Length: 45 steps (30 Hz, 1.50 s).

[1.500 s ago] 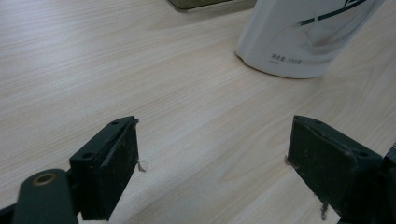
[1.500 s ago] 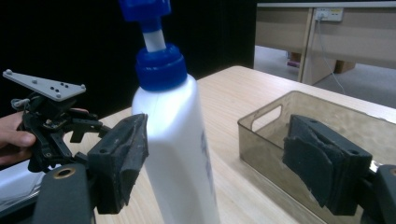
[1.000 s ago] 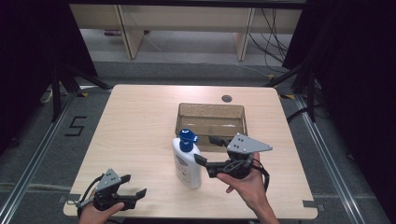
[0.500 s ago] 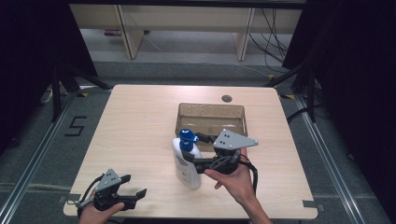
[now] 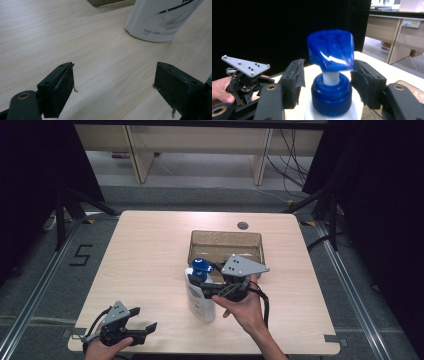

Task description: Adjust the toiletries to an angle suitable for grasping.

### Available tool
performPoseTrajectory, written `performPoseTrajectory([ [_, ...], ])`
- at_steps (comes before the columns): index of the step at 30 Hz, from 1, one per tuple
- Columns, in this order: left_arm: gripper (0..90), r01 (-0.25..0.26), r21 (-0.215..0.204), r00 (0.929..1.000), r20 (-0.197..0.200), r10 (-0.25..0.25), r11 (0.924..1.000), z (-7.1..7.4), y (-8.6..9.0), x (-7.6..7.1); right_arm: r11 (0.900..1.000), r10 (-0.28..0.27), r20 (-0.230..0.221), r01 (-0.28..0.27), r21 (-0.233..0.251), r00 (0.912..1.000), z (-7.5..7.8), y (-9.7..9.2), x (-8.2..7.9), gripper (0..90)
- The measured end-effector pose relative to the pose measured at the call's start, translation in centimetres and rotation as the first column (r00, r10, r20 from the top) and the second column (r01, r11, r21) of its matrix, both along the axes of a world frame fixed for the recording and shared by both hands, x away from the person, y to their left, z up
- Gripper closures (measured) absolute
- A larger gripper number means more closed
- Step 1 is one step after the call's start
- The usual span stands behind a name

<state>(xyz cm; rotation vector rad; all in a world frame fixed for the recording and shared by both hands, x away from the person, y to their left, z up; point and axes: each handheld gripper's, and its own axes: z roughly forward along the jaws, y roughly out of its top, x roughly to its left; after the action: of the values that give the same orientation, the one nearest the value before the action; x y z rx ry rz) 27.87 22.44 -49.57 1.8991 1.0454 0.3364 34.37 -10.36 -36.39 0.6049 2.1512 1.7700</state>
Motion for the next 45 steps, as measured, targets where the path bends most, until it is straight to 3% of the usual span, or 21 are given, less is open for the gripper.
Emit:
performPoseTrajectory([
  [1,15.8,-0.001,0.0,1.0,-0.001,0.001,1.0,0.0,0.0,0.0,1.0,0.005,0.016,-0.005,0.004,0.9999,0.0,0.1,0.1,46.8],
  [7,15.9,0.009,0.012,1.0,-0.002,-0.009,0.9999,0.0,0.1,0.0,0.9999,0.004,-0.012,-0.004,0.012,0.9999,0.0,0.2,0.2,52.5],
  [9,15.9,0.005,-0.011,1.0,-0.004,-0.005,0.9999,-0.1,0.0,0.0,0.9998,0.001,0.008,-0.001,0.021,1.0,0.0,0.2,0.4,55.9],
  [12,15.9,0.009,0.013,1.0,-0.002,-0.008,0.9999,0.1,0.1,0.0,0.9997,0.002,0.009,-0.002,0.023,1.0,-0.1,0.2,0.4,59.1],
  [17,16.0,0.009,0.012,1.0,-0.003,-0.009,0.9999,0.0,0.1,0.0,0.9993,0.006,-0.025,-0.005,0.038,0.9997,-0.1,0.2,0.2,60.9],
  [19,16.0,0.006,-0.013,1.0,0.005,-0.006,0.9999,0.0,0.0,0.0,0.9985,-0.001,-0.029,0.003,0.055,0.9996,-0.2,0.1,0.3,61.0],
  [22,16.0,0.014,0.002,0.9999,0.001,-0.014,0.9999,0.1,0.0,0.0,0.9967,-0.021,-0.036,0.024,0.078,0.9991,-0.3,0.2,0.0,61.6],
  [25,16.4,0.0,-0.001,1.0,-0.002,0.0,1.0,0.1,0.0,-0.1,0.9967,-0.038,-0.022,0.039,0.071,0.999,-0.3,0.3,0.0,62.3],
  [26,16.4,0.019,0.01,0.9998,0.004,-0.02,0.9998,0.0,0.2,0.0,0.9958,-0.048,-0.02,0.05,0.076,0.9986,-0.4,0.3,0.0,62.6],
  [27,16.4,0.004,-0.006,1.0,0.005,-0.004,1.0,0.0,0.1,0.0,0.9954,-0.048,-0.01,0.048,0.083,0.9988,-0.4,0.4,-0.1,63.2],
  [32,16.5,0.015,0.003,0.9999,0.003,-0.015,0.9999,0.0,0.2,0.1,0.9967,-0.078,0.029,0.077,0.027,0.9965,0.1,0.8,-0.1,65.4],
  [34,16.6,0.005,-0.013,1.0,0.005,-0.005,0.9999,0.0,0.1,0.1,0.9968,-0.076,0.06,0.074,0.029,0.9953,0.2,0.9,0.3,65.7],
  [37,16.6,0.008,-0.011,1.0,0.003,-0.008,0.9999,0.0,0.2,0.1,0.9971,-0.068,0.038,0.067,0.035,0.9969,0.2,1.2,0.4,65.8],
  [38,16.6,0.012,-0.001,0.9999,0.002,-0.012,0.9999,0.0,0.3,0.1,0.9972,-0.071,0.057,0.07,0.029,0.9958,0.3,1.1,0.6,65.8],
  [41,16.5,0.006,-0.021,1.0,0.007,-0.006,0.9998,0.0,0.2,0.1,0.9973,-0.061,0.007,0.061,0.041,0.9981,0.2,1.3,0.7,65.9],
  [45,16.6,0.005,-0.013,1.0,0.006,-0.005,0.9999,0.1,0.2,0.1,0.9973,-0.058,-0.003,0.059,0.044,0.9983,0.3,1.3,1.0,65.9],
])
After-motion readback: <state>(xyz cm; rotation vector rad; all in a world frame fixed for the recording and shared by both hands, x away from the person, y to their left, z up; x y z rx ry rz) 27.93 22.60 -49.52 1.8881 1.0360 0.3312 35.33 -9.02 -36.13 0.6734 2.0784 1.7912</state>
